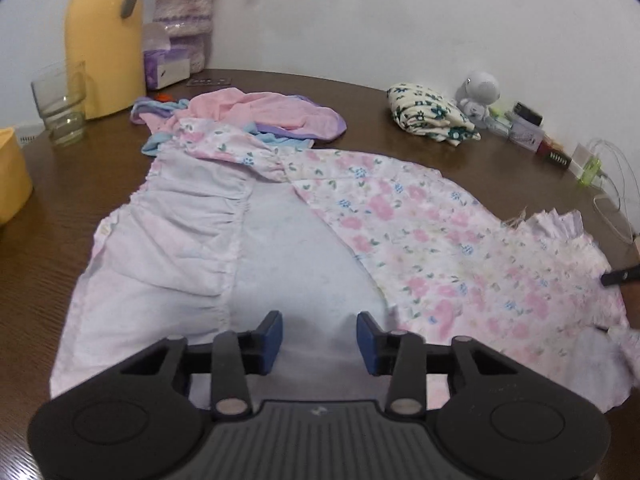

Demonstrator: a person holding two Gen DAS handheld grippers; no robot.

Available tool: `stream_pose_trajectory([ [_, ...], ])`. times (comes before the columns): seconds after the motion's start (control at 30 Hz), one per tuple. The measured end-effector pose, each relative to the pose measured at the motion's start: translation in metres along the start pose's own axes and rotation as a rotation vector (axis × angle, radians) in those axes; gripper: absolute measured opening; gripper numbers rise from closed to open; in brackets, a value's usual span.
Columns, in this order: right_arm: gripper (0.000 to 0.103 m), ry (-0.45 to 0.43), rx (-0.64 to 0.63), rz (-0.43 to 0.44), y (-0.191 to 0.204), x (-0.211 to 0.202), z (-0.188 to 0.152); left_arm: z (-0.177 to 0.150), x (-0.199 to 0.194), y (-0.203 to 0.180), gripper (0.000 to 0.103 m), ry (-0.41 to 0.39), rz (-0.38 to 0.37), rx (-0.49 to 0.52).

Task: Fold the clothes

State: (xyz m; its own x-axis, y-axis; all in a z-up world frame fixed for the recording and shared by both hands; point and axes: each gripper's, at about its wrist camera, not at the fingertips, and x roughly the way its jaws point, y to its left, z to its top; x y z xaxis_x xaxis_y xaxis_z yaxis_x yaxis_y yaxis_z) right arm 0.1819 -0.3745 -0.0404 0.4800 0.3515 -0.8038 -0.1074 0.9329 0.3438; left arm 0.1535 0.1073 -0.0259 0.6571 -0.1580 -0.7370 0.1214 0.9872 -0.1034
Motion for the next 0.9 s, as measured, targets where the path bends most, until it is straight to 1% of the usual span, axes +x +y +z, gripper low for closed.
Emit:
stream_pose_trajectory([
  [0.13,0.0,0.002,-0.014,-0.028,0.002,0.001,-0.002,-0.002,0.0,-0.007,0.033,-0.009,0.041,0.066],
  [0.2,0.001,0.003,-0.037,-0.043,0.006,0.0,-0.002,-0.002,0.0,-0.008,0.033,-0.008,0.046,0.073],
  [0.27,0.005,-0.012,-0.032,-0.034,0.007,-0.006,-0.001,0.001,-0.003,-0.004,0.033,-0.014,0.021,0.039],
  [0.3,0.006,-0.039,-0.031,-0.031,0.009,-0.012,0.0,0.004,-0.006,-0.003,0.033,-0.031,0.005,0.029],
  [0.33,0.009,-0.069,-0.04,-0.032,0.013,-0.019,0.001,0.008,-0.01,-0.004,0.033,-0.049,-0.01,0.033],
  [0.4,0.012,-0.112,-0.073,-0.012,0.026,-0.028,0.004,0.017,-0.014,-0.01,0.031,-0.072,-0.051,0.053],
  [0.43,0.013,-0.115,-0.092,0.011,0.034,-0.028,0.005,0.022,-0.014,-0.015,0.031,-0.074,-0.081,0.064],
  [0.47,0.013,-0.113,-0.11,0.036,0.043,-0.026,0.006,0.026,-0.013,-0.02,0.028,-0.071,-0.113,0.078],
  [0.5,0.013,-0.1,-0.14,0.06,0.054,-0.022,0.008,0.029,-0.011,-0.027,0.022,-0.061,-0.143,0.1],
  [0.57,0.013,-0.07,-0.207,0.092,0.078,-0.01,0.013,0.027,-0.004,-0.041,0.015,-0.027,-0.154,0.167],
  [0.63,0.013,-0.048,-0.272,0.115,0.105,0.003,0.022,0.024,0.004,-0.056,0.013,0.008,-0.157,0.238],
  [0.7,0.014,-0.039,-0.331,0.136,0.131,0.015,0.034,0.017,0.008,-0.06,0.013,0.036,-0.157,0.263],
  [0.73,0.022,-0.037,-0.355,0.143,0.143,0.022,0.042,0.012,0.01,-0.059,0.013,0.048,-0.157,0.261],
  [0.77,0.035,-0.035,-0.375,0.143,0.155,0.03,0.051,0.008,0.01,-0.057,0.012,0.046,-0.156,0.261],
  [0.8,0.037,-0.023,-0.388,0.144,0.167,0.041,0.061,0.004,0.009,-0.056,0.013,0.038,-0.154,0.263],
  [0.9,0.037,0.021,-0.401,0.149,0.2,0.079,0.093,-0.001,0.005,-0.053,0.013,0.025,-0.149,0.242],
])
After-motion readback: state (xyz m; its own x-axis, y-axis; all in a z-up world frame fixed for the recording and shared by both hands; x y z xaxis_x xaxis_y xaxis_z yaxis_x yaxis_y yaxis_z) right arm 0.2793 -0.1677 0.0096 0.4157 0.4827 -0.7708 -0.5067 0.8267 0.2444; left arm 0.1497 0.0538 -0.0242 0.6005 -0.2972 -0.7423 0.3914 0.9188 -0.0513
